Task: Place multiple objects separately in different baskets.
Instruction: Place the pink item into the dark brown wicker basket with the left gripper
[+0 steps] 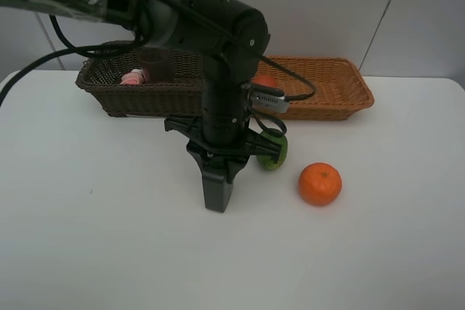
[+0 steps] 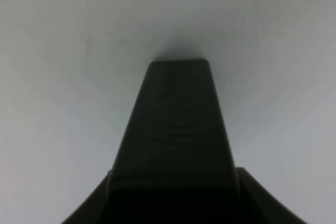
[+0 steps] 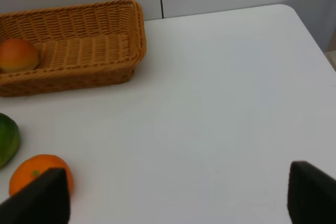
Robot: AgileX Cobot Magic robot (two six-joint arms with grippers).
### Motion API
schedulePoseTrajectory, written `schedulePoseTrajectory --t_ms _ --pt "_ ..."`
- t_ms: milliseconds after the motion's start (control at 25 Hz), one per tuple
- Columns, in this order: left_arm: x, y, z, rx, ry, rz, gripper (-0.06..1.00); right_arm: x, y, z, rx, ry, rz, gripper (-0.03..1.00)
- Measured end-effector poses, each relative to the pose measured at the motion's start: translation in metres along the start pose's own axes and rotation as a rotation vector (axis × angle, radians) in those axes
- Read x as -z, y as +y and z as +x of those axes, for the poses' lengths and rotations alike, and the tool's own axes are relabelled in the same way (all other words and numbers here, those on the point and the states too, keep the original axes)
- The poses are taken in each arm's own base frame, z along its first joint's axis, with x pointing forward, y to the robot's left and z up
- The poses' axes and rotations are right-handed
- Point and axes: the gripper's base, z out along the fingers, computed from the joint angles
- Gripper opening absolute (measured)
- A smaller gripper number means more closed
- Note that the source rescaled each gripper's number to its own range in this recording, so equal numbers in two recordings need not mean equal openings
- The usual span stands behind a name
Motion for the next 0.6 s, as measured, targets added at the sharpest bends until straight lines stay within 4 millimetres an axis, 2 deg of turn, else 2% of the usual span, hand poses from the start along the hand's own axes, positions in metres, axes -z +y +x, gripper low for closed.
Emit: schedulePoseTrajectory --t_ms 200,600 --pt "0.004 0.0 0.0 -0.003 0.006 -0.005 0.51 0.0 0.0 0.0 0.0 0.0 0.0 0.75" --pt "0.044 -0.005 -0.015 -0.048 -0.032 0.013 0.51 0.0 0.0 0.0 0.0 0.0 0.0 0.75"
